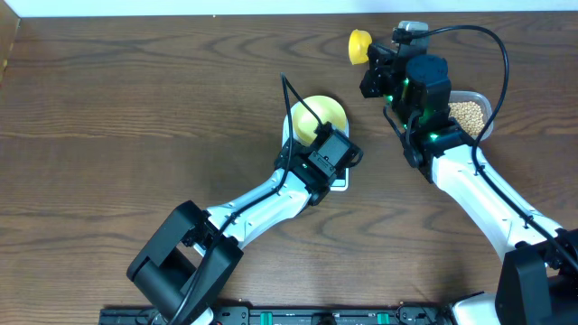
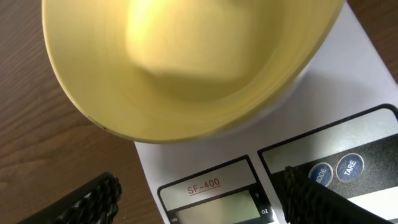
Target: Scoop item into bowl and weigh 50g on scale
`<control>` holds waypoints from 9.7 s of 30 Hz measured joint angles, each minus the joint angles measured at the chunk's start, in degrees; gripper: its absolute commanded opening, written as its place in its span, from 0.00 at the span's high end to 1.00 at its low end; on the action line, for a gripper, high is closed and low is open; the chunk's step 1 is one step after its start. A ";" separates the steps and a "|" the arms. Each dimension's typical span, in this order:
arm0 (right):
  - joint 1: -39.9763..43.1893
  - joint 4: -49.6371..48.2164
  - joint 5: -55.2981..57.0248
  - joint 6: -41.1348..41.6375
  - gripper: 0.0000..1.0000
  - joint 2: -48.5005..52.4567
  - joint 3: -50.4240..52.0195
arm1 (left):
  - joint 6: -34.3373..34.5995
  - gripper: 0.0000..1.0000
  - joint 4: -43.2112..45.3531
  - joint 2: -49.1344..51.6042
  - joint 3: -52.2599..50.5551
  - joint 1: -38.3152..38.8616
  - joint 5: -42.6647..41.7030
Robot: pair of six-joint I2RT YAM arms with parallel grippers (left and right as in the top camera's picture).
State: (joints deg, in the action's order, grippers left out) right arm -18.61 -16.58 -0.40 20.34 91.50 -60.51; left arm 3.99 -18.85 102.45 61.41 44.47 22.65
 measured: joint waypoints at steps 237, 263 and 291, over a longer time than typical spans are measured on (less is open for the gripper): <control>0.02 1.84 -0.07 -1.51 0.99 0.00 0.00 | -2.93 0.16 5.33 1.27 -2.47 -0.55 -2.25; 0.00 2.23 -0.07 -1.53 0.99 0.00 0.00 | -2.99 0.15 -12.72 -26.34 -2.64 -5.68 -14.34; 0.02 2.23 -0.04 -5.60 0.99 0.00 0.00 | -5.35 0.15 -13.55 -30.88 -2.64 -19.96 -31.78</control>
State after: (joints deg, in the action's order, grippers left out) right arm -18.59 -14.35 -0.45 14.74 91.50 -60.51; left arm -1.37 -32.40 71.57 58.76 24.51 -9.13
